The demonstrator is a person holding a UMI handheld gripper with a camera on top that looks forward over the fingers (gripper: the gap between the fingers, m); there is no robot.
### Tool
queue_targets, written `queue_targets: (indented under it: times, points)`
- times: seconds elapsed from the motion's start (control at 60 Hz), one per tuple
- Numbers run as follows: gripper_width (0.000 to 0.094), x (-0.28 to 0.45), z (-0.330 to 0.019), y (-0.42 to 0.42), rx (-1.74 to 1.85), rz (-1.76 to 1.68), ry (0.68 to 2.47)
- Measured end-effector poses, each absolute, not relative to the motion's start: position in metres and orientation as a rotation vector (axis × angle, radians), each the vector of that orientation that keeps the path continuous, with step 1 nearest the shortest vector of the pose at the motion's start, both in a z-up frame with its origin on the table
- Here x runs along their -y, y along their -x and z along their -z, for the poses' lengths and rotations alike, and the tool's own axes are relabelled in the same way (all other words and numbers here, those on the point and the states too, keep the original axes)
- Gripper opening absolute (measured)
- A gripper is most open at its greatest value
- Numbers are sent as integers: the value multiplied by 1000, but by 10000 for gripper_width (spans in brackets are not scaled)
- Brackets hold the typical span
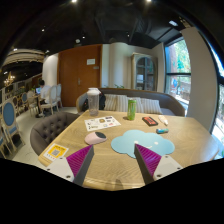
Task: Arrange mouse
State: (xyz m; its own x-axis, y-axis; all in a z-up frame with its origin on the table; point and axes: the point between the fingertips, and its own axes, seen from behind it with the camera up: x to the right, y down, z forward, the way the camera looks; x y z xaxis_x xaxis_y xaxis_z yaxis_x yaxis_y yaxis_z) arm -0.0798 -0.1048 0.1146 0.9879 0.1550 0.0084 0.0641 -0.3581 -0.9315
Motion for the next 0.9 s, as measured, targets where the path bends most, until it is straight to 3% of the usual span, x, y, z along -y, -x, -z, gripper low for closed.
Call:
queue_targets:
  times: [0.267,0.55,0.883,0.9]
  points:
    - [844,54,-54,181,305,-263,2036]
    - [839,-4,1,212,256,-300,2162]
    - [838,-36,7,221,231,-256,2179]
    - [893,-37,7,222,233,-254,2180]
